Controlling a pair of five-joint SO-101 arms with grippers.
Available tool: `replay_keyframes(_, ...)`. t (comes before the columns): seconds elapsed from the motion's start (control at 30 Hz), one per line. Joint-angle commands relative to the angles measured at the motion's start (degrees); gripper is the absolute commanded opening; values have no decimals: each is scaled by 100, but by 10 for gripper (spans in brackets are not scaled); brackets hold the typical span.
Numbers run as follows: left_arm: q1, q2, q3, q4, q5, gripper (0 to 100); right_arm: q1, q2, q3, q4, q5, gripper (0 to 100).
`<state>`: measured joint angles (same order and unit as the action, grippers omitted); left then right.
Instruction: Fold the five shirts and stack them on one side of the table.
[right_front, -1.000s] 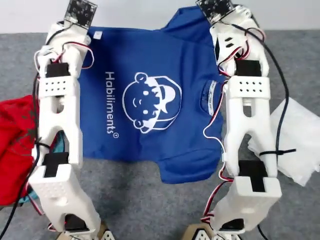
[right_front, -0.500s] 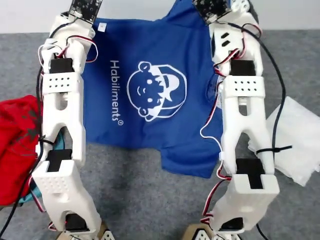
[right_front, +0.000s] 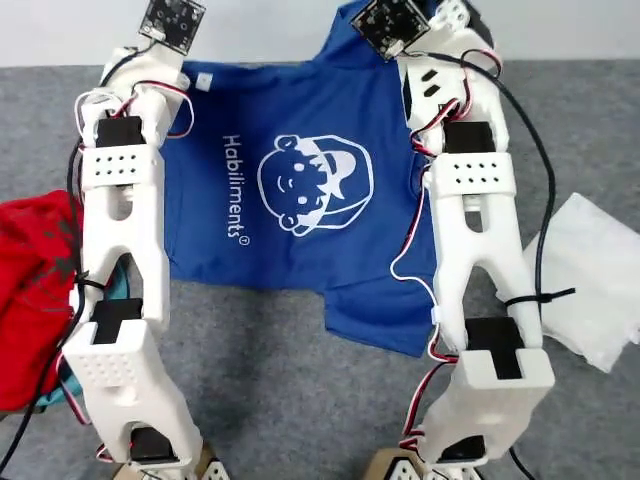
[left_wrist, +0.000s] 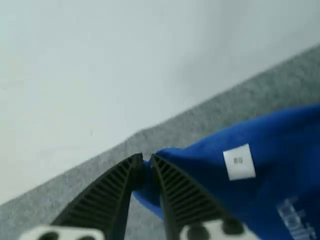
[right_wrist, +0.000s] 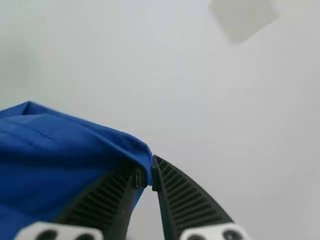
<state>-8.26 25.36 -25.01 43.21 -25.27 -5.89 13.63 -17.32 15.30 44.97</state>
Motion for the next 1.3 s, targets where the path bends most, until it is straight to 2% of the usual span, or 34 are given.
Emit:
replay_keyframes(0.0,-9,-141,-286,756,-615,6,154,-426,-88,1086,53,10)
replay_keyframes(0.37,-35,-114,-286,2848,-765,6,171,-1156,-88,4549,18,10)
replay_keyframes(0.6,-35,-62,-242,3648,-1380,6,163,-1323,-88,6185,-70,10)
replay_keyframes(1.0,-26,897,-119,4070,-1582,7,127,-1270,-62,8268,-193,10)
replay_keyframes(1.27,-35,1327,-119,4220,-1644,7,-92,-1473,615,8743,-211,10)
